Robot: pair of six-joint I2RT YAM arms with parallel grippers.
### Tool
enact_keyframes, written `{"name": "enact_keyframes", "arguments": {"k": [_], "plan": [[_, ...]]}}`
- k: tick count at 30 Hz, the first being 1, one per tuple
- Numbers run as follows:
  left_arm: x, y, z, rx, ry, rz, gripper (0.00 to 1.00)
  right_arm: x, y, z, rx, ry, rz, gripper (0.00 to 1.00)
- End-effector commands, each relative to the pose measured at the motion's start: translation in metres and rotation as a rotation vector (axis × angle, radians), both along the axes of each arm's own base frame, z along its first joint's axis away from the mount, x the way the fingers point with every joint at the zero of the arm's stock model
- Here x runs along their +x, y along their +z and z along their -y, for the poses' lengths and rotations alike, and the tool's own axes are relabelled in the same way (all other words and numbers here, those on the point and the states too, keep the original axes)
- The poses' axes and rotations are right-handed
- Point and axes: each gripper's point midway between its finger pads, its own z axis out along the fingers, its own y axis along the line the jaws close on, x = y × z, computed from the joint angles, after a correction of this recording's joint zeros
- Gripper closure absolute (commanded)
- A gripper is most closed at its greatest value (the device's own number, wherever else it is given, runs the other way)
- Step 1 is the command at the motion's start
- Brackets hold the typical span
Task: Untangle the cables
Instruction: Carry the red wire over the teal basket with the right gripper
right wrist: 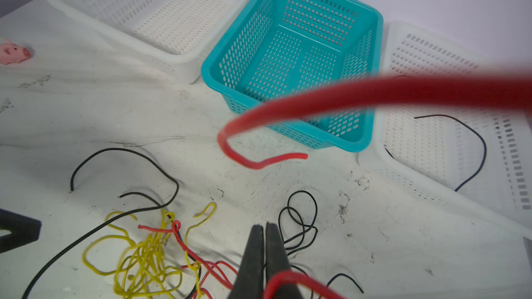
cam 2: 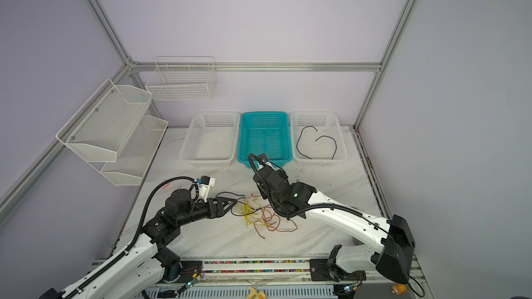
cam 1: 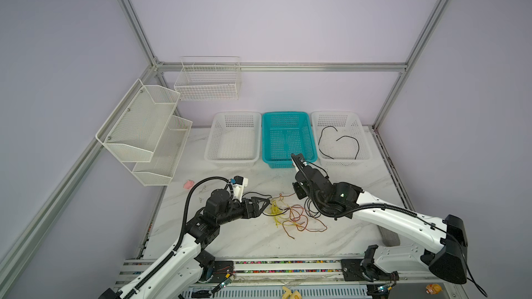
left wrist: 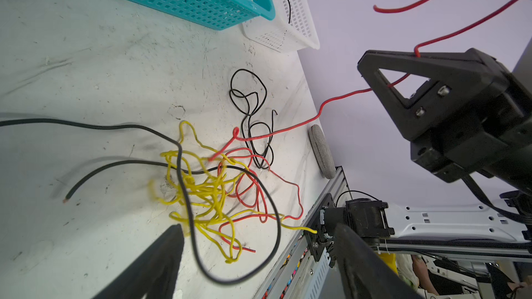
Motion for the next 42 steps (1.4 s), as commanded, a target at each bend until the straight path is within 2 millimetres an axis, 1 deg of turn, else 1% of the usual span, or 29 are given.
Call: {"name": "enact_keyframes", "arguments": {"k": [1,2,4,9,11,15,18,20,22,23,25,27,29,31,34,36,38,39,42], "plan": [[0.004,0.037,0.012,-0.064,-0.038,0.080,0.17,0.009,0.021,0.017,-0.033,-0.114,0.110,1.00],[0.004,0.036,0.013,-0.062,-0.038,0.077,0.17,0.010,0.023,0.020,-0.044,-0.140,0.126,1.00],[0.004,0.034,0.013,-0.059,-0.038,0.075,0.17,0.008,0.030,0.021,-0.016,-0.140,0.130,1.00],[0.004,0.026,0.012,-0.036,-0.032,0.072,0.17,-0.005,0.071,0.022,0.168,-0.072,0.185,1.00],[0.005,0.025,0.010,-0.020,-0.020,0.079,0.17,-0.008,0.079,0.021,0.200,-0.054,0.183,1.00],[0.011,0.023,-0.001,0.048,0.035,0.083,0.16,-0.010,0.079,0.003,0.248,0.016,0.122,1.00],[0.017,0.028,-0.013,0.102,0.101,0.096,0.14,-0.003,0.082,-0.007,0.275,0.059,0.084,1.00],[0.020,0.039,-0.022,0.126,0.145,0.123,0.09,0.007,0.087,-0.010,0.297,0.074,0.067,1.00],[0.022,0.049,-0.033,0.159,0.196,0.145,0.03,0.021,0.092,-0.012,0.334,0.099,0.042,1.00],[0.023,0.058,-0.038,0.173,0.217,0.164,0.00,0.029,0.094,-0.014,0.353,0.116,0.024,1.00],[0.025,0.075,-0.045,0.207,0.240,0.206,0.00,0.040,0.097,-0.021,0.371,0.142,-0.001,1.00],[0.027,0.088,-0.056,0.266,0.271,0.239,0.00,0.050,0.100,-0.035,0.373,0.157,-0.014,1.00],[0.028,0.098,-0.065,0.334,0.292,0.269,0.00,0.062,0.100,-0.048,0.376,0.166,-0.022,1.00],[0.031,0.105,-0.075,0.409,0.313,0.297,0.00,0.077,0.102,-0.054,0.369,0.144,-0.019,1.00],[0.035,0.112,-0.092,0.507,0.360,0.342,0.00,0.108,0.107,-0.043,0.355,0.067,0.017,1.00],[0.038,0.113,-0.106,0.572,0.413,0.370,0.00,0.125,0.107,-0.042,0.357,0.042,0.018,1.00],[0.041,0.112,-0.125,0.619,0.514,0.375,0.00,0.138,0.103,-0.043,0.329,0.011,0.023,1.00],[0.042,0.110,-0.131,0.639,0.544,0.386,0.00,0.143,0.101,-0.042,0.314,-0.008,0.027,1.00],[0.043,0.102,-0.142,0.663,0.598,0.420,0.00,0.160,0.093,-0.035,0.290,-0.058,0.027,1.00]]}}
